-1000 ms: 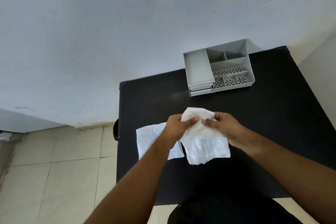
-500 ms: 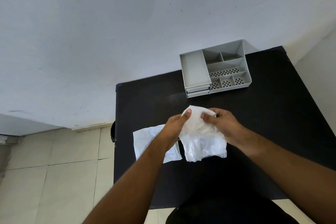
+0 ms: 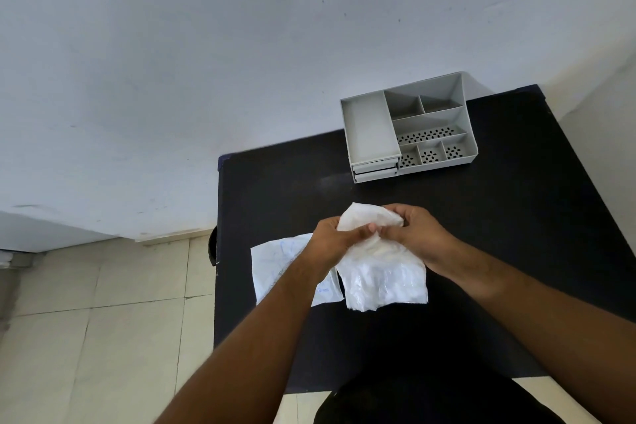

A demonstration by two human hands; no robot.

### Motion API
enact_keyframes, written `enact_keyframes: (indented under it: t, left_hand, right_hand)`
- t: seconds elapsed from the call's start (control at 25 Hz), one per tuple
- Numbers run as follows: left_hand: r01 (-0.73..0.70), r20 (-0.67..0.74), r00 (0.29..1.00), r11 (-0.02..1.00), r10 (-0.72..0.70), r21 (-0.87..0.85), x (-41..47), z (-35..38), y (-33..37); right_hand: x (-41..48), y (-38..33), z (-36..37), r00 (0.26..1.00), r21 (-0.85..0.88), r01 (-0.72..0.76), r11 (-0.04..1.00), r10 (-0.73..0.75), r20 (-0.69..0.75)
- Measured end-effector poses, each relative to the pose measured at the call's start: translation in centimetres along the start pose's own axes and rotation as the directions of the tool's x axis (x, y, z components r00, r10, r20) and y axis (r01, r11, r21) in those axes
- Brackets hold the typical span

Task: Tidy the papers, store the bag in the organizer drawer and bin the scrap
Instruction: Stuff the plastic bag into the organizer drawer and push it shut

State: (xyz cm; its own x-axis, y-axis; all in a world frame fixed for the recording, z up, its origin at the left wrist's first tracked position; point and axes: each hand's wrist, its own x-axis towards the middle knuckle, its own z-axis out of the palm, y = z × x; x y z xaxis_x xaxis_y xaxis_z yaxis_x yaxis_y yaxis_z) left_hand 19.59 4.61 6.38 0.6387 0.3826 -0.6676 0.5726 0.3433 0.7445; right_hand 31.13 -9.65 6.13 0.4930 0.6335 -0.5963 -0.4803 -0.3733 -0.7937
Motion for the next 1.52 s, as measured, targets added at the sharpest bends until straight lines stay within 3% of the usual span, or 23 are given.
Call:
enact_keyframes:
  t: [0.12,0.48,0.68,1.12,1.52]
  left_hand:
    - [0.02,-0.056,0.998,1.0,-0.02,0.003,0.6,-0.6,-0.1]
    - [0.022,-0.244,0.969,0.997,-0.039,-0.073,3.5,-2.2,0.0]
    - [0.088,-0.251,0.959,0.98,-0.132,-0.178,3.8,-4.1,-1.6]
    - [0.114,-0.226,0.962,0.978,-0.152,-0.173,4.3,-5.5,-1.3]
    - [0.11,-0.217,0.972,0.991,-0.091,0.078,2.0,-7.1,-2.6]
  right_hand:
    - [0.1,-0.8,0.3,0.998,-0.06,-0.032,0.998,0.035,0.059]
    - [7.5,-4.2,-0.9,0.955,0.265,-0.239,0.934,0.275,-0.11]
    - [11.1,-5.3,-0.7,0.922,0.304,-0.284,0.909,0.346,-0.174]
    - [9.0,-1.4,0.5,0.919,0.423,-0.228,0.877,0.338,-0.204]
    - [4.4,3.0,1.4,0.883,0.456,-0.272,0.847,0.408,-0.232]
